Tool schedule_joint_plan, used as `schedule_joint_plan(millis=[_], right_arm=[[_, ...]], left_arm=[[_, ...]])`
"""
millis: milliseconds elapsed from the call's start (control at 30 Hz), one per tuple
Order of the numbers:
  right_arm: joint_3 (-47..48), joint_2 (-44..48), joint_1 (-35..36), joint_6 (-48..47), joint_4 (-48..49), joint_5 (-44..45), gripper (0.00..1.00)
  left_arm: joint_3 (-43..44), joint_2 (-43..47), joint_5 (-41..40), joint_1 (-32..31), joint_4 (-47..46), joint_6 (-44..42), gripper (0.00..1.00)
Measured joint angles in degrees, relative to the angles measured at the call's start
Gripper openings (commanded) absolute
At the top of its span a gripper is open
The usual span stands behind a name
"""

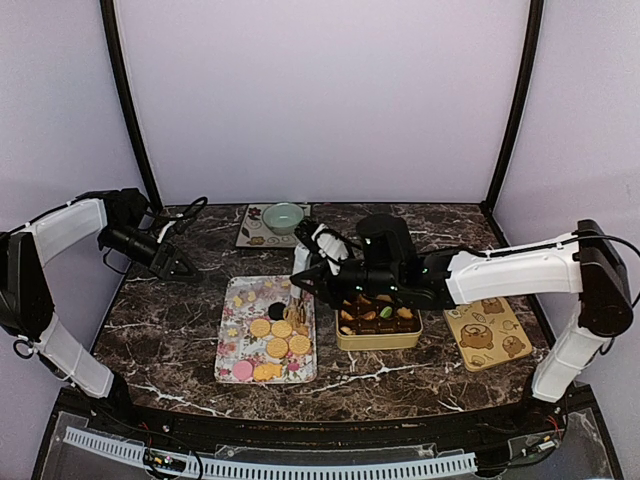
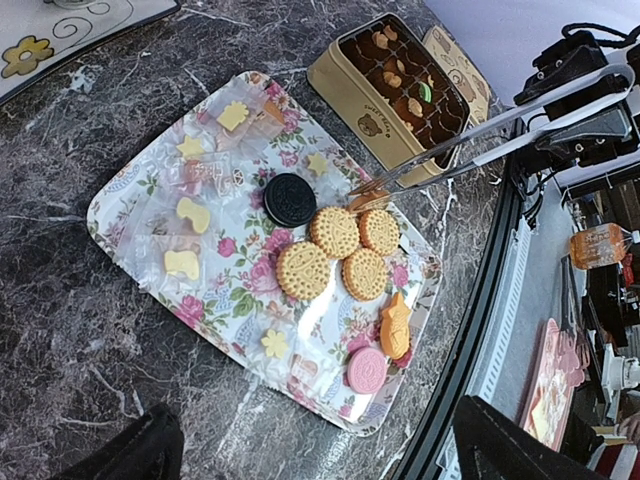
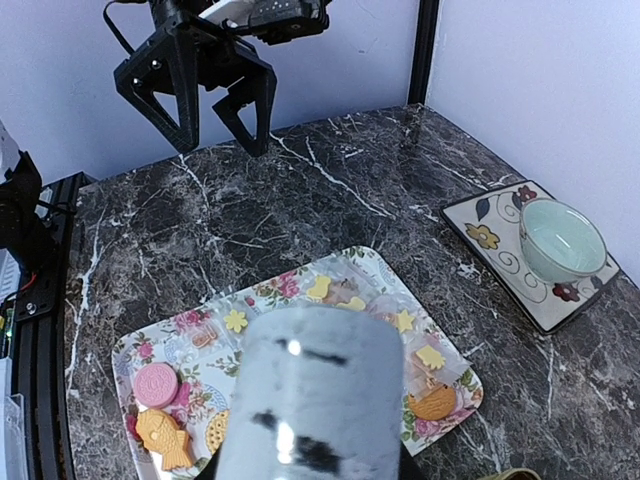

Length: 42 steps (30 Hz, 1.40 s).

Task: Pack the cookies
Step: Pick up the fake cookies from the plate, then place the fake cookies in the empty pocket of the box.

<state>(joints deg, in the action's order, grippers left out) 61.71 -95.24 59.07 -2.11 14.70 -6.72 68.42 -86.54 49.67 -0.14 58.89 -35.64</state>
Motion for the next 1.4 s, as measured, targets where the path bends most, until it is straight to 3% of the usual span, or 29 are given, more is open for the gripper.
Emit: schedule_joint_plan(millis=[267, 567, 1067, 1400], right_arm=[[-1.33, 6.54, -1.84, 3.19, 0.87, -2.54, 0.00], [-1.77, 6.95, -2.34, 4.11, 1.01, -2.84, 0.00], [-10.40, 33.31, -6.58, -2.08, -17.25, 3.63, 0.00], [-14.12, 32.92, -7.02, -3.19, -21.62, 4.17, 0.00]], left_arm=[[-0.02, 0.00, 0.31, 0.00, 0.00, -0.13, 0.96], [-0.02, 0.00, 0.44, 0.00, 0.02, -0.22, 0.96], [-0.02, 0.00, 0.90, 0.00, 0.02, -0.22, 0.95], [0.00, 0.00, 0.92, 0.00, 0.07, -0.22, 0.95]])
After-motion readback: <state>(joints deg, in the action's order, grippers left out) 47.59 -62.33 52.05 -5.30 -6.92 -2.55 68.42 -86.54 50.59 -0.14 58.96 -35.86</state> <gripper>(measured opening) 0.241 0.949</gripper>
